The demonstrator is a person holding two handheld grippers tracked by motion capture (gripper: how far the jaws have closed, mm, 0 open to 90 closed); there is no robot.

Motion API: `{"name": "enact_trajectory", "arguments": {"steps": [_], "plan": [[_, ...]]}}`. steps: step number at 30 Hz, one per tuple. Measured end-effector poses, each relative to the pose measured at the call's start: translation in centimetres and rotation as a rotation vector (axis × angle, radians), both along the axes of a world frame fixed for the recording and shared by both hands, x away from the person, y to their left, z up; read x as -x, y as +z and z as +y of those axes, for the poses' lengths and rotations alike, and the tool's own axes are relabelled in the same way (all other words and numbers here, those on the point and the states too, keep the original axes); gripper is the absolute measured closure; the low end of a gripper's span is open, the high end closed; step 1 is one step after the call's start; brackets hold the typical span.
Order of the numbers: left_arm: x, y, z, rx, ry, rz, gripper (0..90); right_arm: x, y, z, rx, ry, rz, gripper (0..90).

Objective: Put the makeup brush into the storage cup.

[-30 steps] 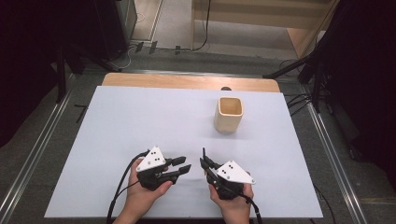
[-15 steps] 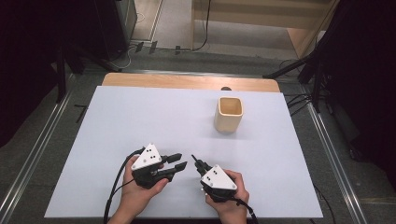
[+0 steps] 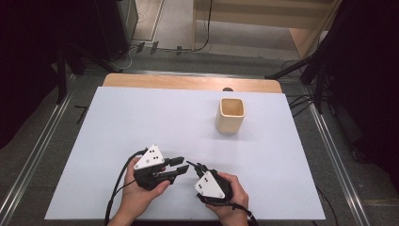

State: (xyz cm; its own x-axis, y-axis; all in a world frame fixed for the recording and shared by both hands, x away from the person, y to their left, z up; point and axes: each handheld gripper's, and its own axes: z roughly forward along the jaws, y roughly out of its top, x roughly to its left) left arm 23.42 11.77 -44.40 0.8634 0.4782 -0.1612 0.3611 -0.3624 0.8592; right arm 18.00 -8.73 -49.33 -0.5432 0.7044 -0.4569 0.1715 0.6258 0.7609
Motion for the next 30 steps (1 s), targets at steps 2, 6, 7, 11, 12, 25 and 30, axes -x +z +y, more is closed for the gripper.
{"name": "enact_trajectory", "arguments": {"steps": [2, 6, 7, 11, 12, 25, 30], "plan": [[0.0, 0.0, -0.1, -0.003, -0.006, 0.009, 66.2, 0.1, -0.1, 0.2, 0.023, 0.01, -0.01, 84.6], [-0.1, -0.1, -0.3, -0.017, -0.013, 0.027, 68.0, 0.3, -0.3, 0.6, 0.089, 0.018, -0.051, 84.5], [-0.1, -0.2, -0.3, -0.021, -0.013, 0.033, 68.5, 0.3, -0.3, 0.7, 0.109, 0.023, -0.062, 84.6], [-0.3, -0.3, -0.4, -0.04, -0.014, 0.059, 71.5, 0.5, -0.5, 1.0, 0.162, 0.029, -0.094, 84.6], [-0.3, -0.4, -0.4, -0.04, -0.014, 0.069, 72.2, 0.5, -0.5, 1.0, 0.169, 0.029, -0.098, 84.6], [-0.6, -0.7, -0.8, -0.055, -0.049, 0.135, 85.3, 0.6, -0.7, 1.3, 0.241, 0.051, -0.129, 83.7], [-0.8, -0.6, -0.4, -0.042, -0.03, 0.131, 85.9, 0.5, -0.5, 1.0, 0.137, 0.044, -0.098, 62.4]]}}
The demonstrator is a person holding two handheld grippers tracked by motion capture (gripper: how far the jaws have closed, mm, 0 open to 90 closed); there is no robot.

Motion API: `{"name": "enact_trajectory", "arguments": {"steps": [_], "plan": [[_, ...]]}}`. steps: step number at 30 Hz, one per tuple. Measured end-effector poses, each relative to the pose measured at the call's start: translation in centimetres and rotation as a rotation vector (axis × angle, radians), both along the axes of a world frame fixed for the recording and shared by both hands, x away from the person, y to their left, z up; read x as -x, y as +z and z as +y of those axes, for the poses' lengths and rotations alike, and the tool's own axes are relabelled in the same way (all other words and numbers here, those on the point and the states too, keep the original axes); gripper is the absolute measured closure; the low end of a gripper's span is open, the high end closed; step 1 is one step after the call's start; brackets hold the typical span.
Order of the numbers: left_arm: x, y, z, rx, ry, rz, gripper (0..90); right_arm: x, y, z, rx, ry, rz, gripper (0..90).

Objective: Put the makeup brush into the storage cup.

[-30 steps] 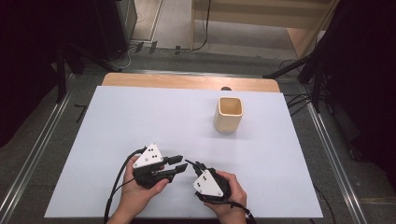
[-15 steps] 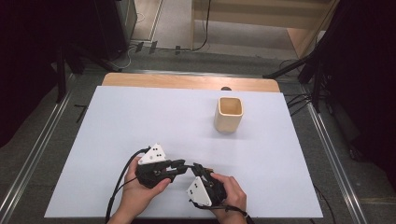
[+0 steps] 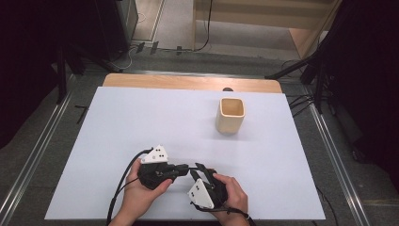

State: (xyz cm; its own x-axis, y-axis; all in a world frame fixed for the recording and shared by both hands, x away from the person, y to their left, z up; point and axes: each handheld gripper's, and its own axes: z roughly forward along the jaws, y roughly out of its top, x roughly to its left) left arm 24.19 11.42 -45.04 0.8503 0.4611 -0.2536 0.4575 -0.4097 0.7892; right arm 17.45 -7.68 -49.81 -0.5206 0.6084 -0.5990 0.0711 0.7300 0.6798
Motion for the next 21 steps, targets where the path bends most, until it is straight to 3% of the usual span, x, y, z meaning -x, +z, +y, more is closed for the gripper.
{"name": "enact_trajectory", "arguments": {"steps": [5, 16, 21], "plan": [[-0.1, 0.1, 0.4, 0.025, 0.027, -0.018, 85.9, -0.1, 0.5, -0.6, -0.16, -0.017, 0.064, 47.8], [0.2, 0.0, 0.7, 0.062, 0.047, -0.059, 85.9, -0.4, 1.9, -3.0, -0.563, -0.065, 0.212, 38.0], [0.4, -0.2, 0.5, 0.083, 0.057, -0.076, 86.0, -0.5, 2.3, -3.7, -0.699, -0.087, 0.268, 31.7]]}}
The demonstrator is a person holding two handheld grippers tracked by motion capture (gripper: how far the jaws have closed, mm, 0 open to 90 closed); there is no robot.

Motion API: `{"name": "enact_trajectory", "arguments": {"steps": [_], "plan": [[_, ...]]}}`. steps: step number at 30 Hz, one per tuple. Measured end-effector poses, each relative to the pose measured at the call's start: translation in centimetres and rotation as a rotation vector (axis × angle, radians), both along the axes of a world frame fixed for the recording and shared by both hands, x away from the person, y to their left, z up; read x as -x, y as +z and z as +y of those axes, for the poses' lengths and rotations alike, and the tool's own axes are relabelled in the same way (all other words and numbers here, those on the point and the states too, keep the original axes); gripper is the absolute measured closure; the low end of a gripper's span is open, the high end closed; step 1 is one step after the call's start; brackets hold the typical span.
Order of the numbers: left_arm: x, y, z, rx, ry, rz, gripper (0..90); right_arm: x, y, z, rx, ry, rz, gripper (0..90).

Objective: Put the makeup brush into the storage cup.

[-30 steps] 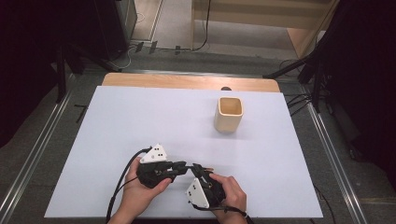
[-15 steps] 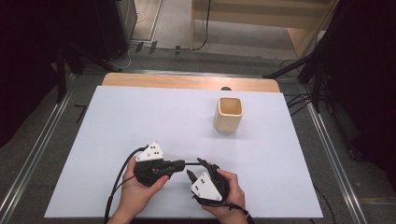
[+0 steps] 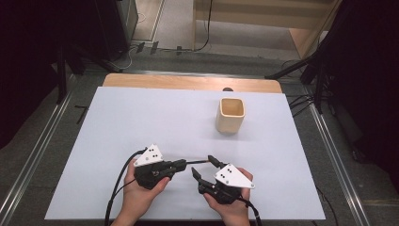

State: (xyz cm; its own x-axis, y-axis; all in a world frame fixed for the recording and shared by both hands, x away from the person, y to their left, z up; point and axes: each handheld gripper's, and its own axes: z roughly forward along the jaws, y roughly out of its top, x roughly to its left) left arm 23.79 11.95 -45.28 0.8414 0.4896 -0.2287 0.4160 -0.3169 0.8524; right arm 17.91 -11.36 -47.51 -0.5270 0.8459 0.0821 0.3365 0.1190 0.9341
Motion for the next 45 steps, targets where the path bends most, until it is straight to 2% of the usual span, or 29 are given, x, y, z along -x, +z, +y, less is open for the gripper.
{"name": "enact_trajectory", "arguments": {"steps": [6, 11, 17, 20, 23, 27, 34, 45], "plan": [[0.3, -0.3, -0.1, 0.018, 0.017, -0.02, 86.0, -0.3, 0.1, -0.7, -0.14, -0.062, 0.086, 19.4], [0.5, -0.6, -0.3, 0.039, 0.023, -0.032, 86.0, -0.6, -0.1, -1.5, -0.247, -0.112, 0.155, 13.9], [0.9, -0.9, -0.5, 0.068, 0.031, -0.058, 86.0, -0.6, -0.4, -1.9, -0.295, -0.153, 0.178, 13.9], [1.0, -1.1, -0.6, 0.083, 0.033, -0.063, 86.0, -0.6, -0.5, -1.9, -0.335, -0.162, 0.197, 13.9], [1.1, -1.3, -0.7, 0.091, 0.036, -0.07, 86.0, -0.6, -0.6, -2.2, -0.376, -0.187, 0.221, 13.8], [1.5, -1.4, -0.9, 0.109, 0.042, -0.091, 86.0, -0.6, -1.2, -2.5, -0.439, -0.236, 0.278, 10.5], [1.9, -1.8, -1.3, 0.129, 0.032, -0.107, 86.0, -0.8, -2.1, -2.9, -0.596, -0.237, 0.39, 4.6], [2.4, -2.1, -1.8, 0.141, 0.032, -0.127, 86.0, -1.2, -3.0, -3.3, -0.749, -0.23, 0.507, 7.5]]}}
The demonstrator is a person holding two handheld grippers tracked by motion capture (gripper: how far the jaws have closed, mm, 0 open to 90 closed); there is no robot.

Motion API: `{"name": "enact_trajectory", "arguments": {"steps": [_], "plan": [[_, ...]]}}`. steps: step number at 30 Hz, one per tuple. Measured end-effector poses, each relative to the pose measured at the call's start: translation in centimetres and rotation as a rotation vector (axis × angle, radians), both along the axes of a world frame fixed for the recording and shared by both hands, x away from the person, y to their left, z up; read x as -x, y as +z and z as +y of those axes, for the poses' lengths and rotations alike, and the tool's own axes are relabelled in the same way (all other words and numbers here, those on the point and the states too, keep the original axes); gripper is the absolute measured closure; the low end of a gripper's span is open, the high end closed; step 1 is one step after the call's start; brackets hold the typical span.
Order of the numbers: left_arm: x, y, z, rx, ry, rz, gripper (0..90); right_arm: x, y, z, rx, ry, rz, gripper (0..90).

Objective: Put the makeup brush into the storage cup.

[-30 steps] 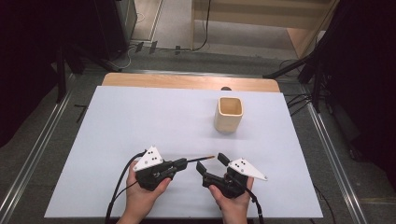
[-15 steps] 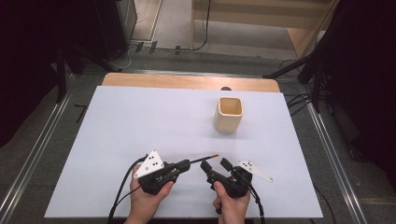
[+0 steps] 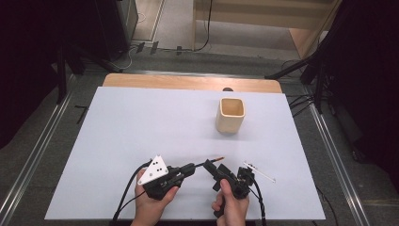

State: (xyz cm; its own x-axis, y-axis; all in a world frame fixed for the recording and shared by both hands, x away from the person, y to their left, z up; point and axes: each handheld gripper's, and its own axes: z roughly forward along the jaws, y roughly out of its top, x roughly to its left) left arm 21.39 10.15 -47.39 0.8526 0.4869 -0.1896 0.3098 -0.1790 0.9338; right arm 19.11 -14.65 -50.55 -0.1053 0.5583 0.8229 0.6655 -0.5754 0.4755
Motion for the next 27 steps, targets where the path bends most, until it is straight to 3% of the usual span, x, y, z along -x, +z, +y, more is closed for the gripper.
{"name": "enact_trajectory", "arguments": {"steps": [5, 15, 18, 19, 20, 22, 24, 27], "plan": [[0.3, -0.1, -0.3, -0.009, -0.005, -0.013, 86.0, -0.1, -0.1, -0.1, -0.048, 0.003, -0.004, 18.7], [0.6, -0.2, -0.7, -0.007, -0.023, -0.036, 86.0, -0.4, -0.8, -0.9, -0.204, 0.027, 0.006, 48.4], [0.3, -0.4, -0.8, -0.005, -0.071, -0.001, 84.6, -0.4, -1.1, -1.2, -0.258, 0.047, -0.025, 66.5], [0.2, -0.5, -0.9, -0.011, -0.073, 0.007, 75.1, -0.5, -1.2, -1.4, -0.279, 0.055, -0.046, 79.3], [0.2, -0.6, -1.0, -0.026, -0.053, 0.009, 57.3, -0.5, -1.0, -1.6, -0.27, 0.057, -0.066, 82.3], [0.1, -0.5, -1.0, -0.051, -0.01, 0.006, 35.2, -0.4, -0.5, -2.0, -0.212, 0.052, -0.126, 83.5], [-0.1, -0.4, -0.7, -0.045, -0.006, 0.021, 24.7, -0.4, 0.3, -2.1, -0.121, 0.054, -0.187, 83.6], [-0.4, -0.1, -0.1, -0.038, -0.02, 0.024, 17.2, -0.2, 1.6, -2.2, 0.012, 0.044, -0.257, 83.6]]}}
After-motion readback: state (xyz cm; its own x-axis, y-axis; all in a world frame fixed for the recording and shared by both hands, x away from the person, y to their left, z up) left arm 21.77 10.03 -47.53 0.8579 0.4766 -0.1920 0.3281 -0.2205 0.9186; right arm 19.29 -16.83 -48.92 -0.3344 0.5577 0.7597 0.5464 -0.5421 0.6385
